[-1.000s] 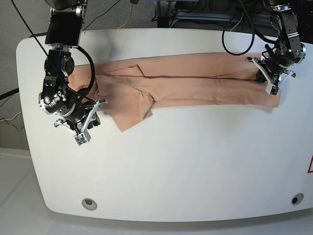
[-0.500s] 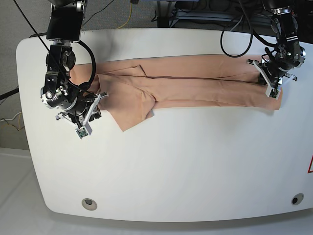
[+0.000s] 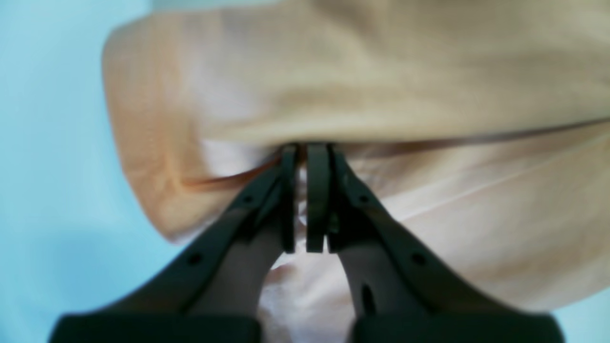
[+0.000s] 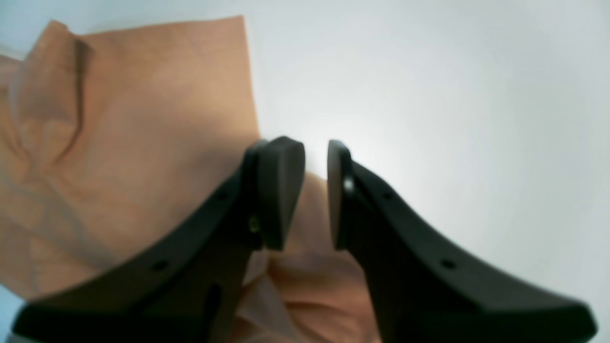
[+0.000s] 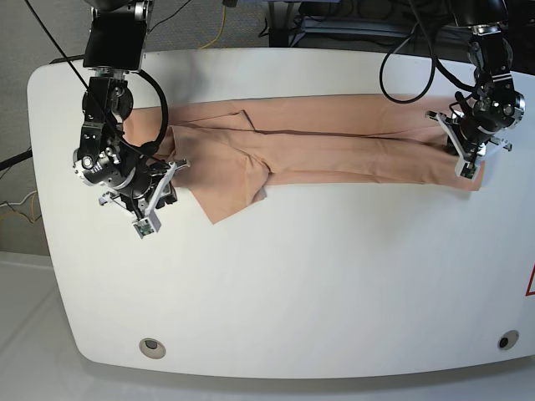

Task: Fold the T-shirt properly
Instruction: 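Open the right gripper and shift it along the flap edge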

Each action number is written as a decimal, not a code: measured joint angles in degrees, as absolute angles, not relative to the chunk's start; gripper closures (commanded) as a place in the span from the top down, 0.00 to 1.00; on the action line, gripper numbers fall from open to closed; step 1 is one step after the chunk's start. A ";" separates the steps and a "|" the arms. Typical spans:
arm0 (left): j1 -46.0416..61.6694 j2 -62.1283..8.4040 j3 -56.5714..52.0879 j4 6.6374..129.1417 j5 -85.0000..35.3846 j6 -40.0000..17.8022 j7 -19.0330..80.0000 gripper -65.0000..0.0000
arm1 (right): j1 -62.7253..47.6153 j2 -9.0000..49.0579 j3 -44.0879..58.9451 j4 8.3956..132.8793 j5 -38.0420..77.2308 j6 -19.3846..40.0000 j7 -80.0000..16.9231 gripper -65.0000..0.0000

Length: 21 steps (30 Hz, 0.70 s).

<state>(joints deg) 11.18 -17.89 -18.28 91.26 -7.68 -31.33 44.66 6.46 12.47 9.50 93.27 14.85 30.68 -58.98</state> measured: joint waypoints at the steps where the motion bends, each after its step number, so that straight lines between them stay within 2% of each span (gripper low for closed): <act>1: 10.87 -17.85 -17.63 91.26 -7.73 -31.35 44.64 0.03 | 6.48 12.21 9.41 93.27 15.05 30.96 -58.98 0.21; 17: 10.37 -17.65 -16.49 91.46 -8.19 -31.53 44.29 0.03 | 7.14 11.92 9.10 93.25 15.20 31.09 -59.05 0.21; 19: 10.46 -17.69 -16.69 91.53 -8.16 -31.53 44.29 0.03 | 7.84 11.94 9.13 93.23 15.14 31.09 -59.00 0.23; 21: 10.50 -17.69 -16.86 91.55 -8.16 -31.53 44.31 0.03 | 8.82 11.97 9.13 92.84 15.03 31.11 -58.96 0.31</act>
